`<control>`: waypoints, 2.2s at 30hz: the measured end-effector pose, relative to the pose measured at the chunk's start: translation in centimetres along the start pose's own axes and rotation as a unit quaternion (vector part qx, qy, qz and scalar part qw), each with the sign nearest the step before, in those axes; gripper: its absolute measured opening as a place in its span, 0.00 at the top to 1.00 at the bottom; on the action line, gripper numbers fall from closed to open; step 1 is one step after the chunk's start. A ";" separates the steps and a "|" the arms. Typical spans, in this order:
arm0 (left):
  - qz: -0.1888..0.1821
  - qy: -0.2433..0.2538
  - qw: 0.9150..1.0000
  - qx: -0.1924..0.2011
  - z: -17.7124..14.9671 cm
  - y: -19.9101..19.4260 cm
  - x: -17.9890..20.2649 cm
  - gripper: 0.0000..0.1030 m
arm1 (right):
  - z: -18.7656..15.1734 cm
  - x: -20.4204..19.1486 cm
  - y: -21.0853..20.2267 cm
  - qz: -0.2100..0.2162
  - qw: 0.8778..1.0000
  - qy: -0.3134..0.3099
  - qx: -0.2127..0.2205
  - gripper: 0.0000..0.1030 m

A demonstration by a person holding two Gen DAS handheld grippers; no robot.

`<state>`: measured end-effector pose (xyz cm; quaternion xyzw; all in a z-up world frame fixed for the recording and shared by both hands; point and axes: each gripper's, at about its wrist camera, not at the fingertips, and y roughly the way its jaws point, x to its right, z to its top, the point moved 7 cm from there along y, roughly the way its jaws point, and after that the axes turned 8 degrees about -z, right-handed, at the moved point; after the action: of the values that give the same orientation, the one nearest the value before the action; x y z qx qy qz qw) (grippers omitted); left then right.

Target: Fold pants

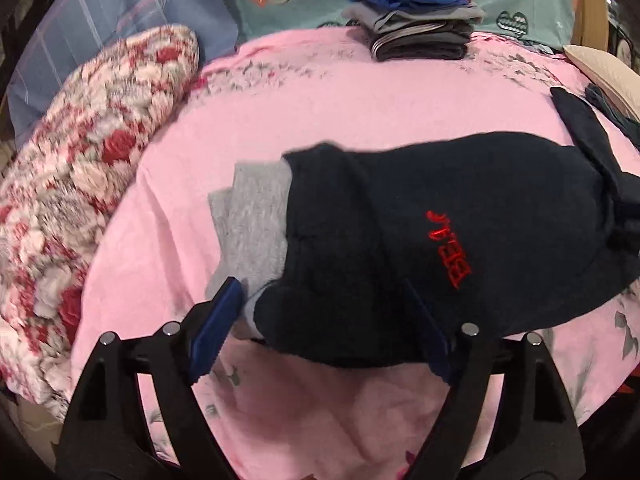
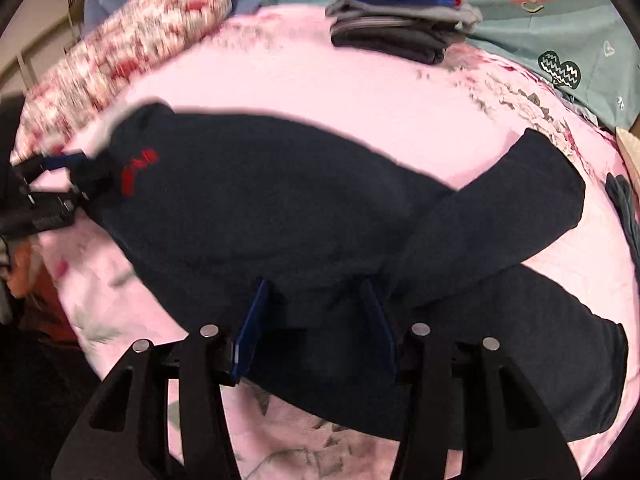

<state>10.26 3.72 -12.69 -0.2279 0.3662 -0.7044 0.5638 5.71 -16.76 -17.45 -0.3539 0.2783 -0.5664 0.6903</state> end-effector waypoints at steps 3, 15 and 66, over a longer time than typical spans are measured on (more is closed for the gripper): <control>-0.034 0.039 0.998 0.030 2.0 -2.5 3.3 0.19 | 2.7 4.2 -3.0 -0.022 0.998 0.042 0.038 0.51; -0.154 0.142 0.977 0.036 7.5 0.3 21.8 0.18 | 11.4 22.6 1.9 -0.117 0.977 0.173 -0.050 0.46; -0.254 0.228 0.939 -0.041 1.8 1.0 28.3 0.65 | -12.8 32.7 -7.7 -0.021 0.889 0.443 0.111 0.95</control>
<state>4.83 -24.07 -14.94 -0.1699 0.4430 -0.8418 0.2575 -2.15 -51.85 -18.37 0.0071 0.4826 -0.7063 0.5179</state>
